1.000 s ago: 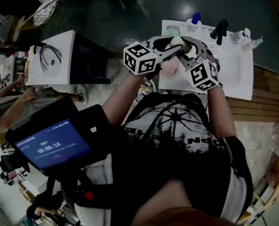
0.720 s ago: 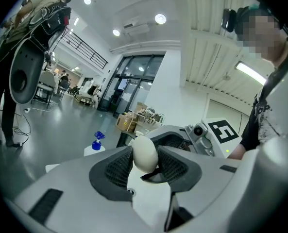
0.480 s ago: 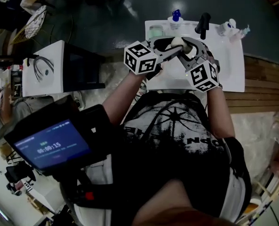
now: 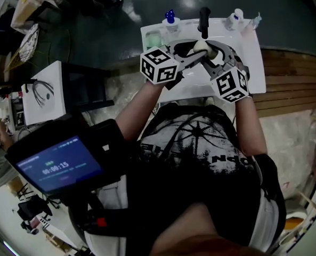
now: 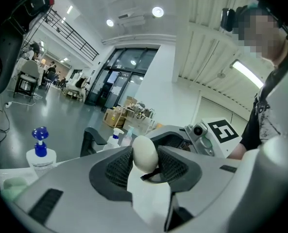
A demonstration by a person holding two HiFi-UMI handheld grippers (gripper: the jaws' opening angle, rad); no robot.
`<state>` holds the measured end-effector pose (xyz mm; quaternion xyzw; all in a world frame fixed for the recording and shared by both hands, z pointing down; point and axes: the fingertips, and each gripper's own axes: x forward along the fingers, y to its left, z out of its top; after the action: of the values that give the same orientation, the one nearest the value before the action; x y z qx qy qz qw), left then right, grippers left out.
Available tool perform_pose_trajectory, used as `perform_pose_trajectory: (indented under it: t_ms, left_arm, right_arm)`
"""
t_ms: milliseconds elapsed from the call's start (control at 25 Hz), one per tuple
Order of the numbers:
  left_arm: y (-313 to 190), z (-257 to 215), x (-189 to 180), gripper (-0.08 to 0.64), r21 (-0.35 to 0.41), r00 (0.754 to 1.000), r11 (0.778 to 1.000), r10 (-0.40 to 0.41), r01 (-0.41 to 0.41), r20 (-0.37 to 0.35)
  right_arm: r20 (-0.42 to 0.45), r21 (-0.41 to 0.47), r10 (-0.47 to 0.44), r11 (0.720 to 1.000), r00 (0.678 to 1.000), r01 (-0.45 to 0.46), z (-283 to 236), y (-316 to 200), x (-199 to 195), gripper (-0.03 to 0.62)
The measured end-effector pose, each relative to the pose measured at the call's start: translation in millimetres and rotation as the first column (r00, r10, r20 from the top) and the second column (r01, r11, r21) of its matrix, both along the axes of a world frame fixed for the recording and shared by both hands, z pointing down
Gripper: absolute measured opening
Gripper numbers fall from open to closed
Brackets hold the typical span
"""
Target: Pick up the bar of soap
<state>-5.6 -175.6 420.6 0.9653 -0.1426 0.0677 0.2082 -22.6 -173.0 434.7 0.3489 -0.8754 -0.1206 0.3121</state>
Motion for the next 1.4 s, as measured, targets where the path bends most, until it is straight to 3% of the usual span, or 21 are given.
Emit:
perform_pose_trajectory:
  t_ms: [400,760,1040,1400]
  left_arm:
    - [6.6,11.8,89.7,0.169,-0.002,0.993,0.993,0.118,-0.118,-0.002]
    - [28.3,-7.6,157.4,0.169,0.001,0.970,0.971,0.241,-0.241,-0.019]
    - [51.9,-22.2,196.9,0.169,0.001,0.947,0.947,0.320,-0.320,-0.034]
    - [46.7,11.3,240.5,0.169,-0.038,0.932,0.931,0.361,-0.362,-0.027]
  right_arm:
    - [-0.008,-0.002,0.121,0.993,0.993,-0.121,11.8,4.6,89.8,0.210]
    - [-0.038,0.001,0.237,0.971,0.971,-0.237,-7.5,24.3,157.9,0.210]
    - [-0.059,-0.002,0.315,0.949,0.947,-0.316,-21.7,46.6,198.0,0.210]
    - [-0.057,-0.045,0.352,0.934,0.934,-0.355,11.9,41.3,241.4,0.210]
